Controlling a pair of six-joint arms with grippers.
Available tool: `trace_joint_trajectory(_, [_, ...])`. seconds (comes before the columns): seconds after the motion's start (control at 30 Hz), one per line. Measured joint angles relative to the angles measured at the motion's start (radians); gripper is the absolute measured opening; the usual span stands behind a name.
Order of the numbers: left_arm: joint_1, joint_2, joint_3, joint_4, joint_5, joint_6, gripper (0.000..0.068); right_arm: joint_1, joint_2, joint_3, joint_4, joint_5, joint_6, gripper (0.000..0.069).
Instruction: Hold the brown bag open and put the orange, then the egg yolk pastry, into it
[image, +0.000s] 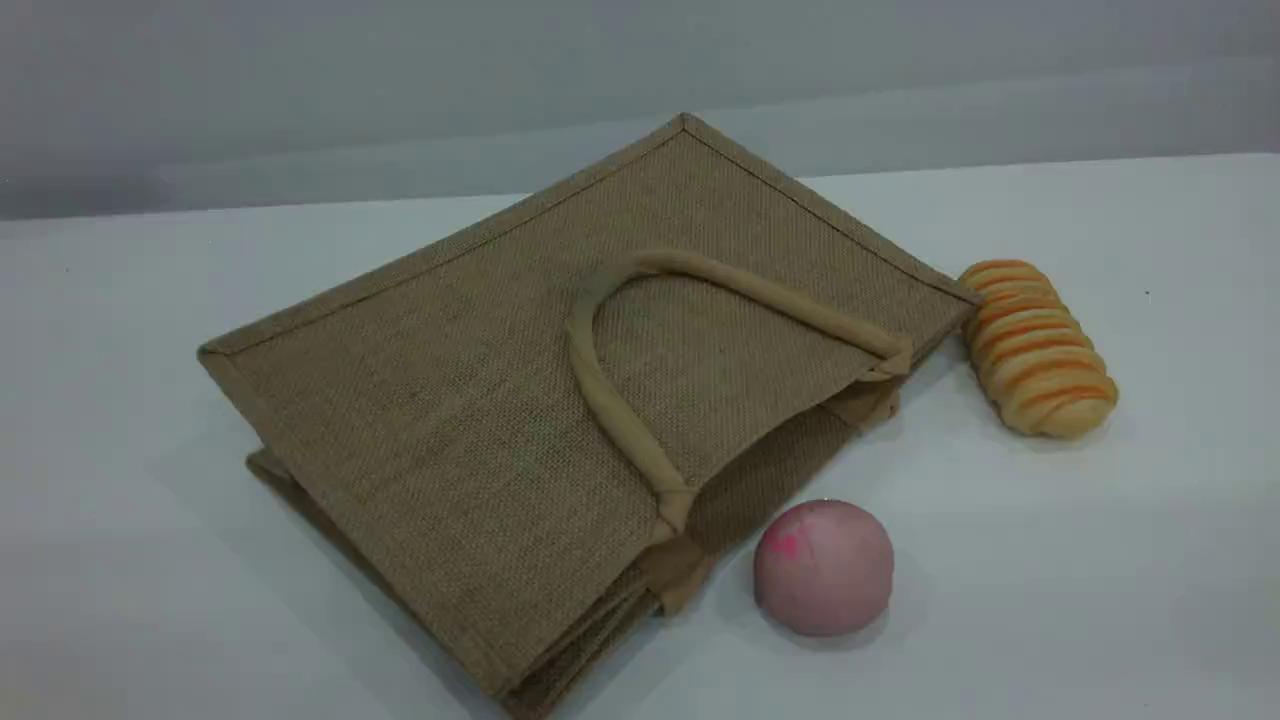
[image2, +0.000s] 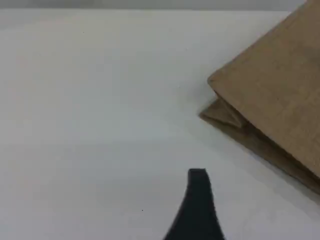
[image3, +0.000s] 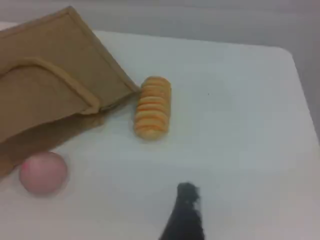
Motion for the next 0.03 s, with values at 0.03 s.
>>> trace_joint_trajectory(0.03, [0.000, 0.000, 0.000, 0.000, 0.000, 0.000, 0.0532, 0.000, 0.000, 0.000, 0.000, 0.000, -0.001, 0.0553])
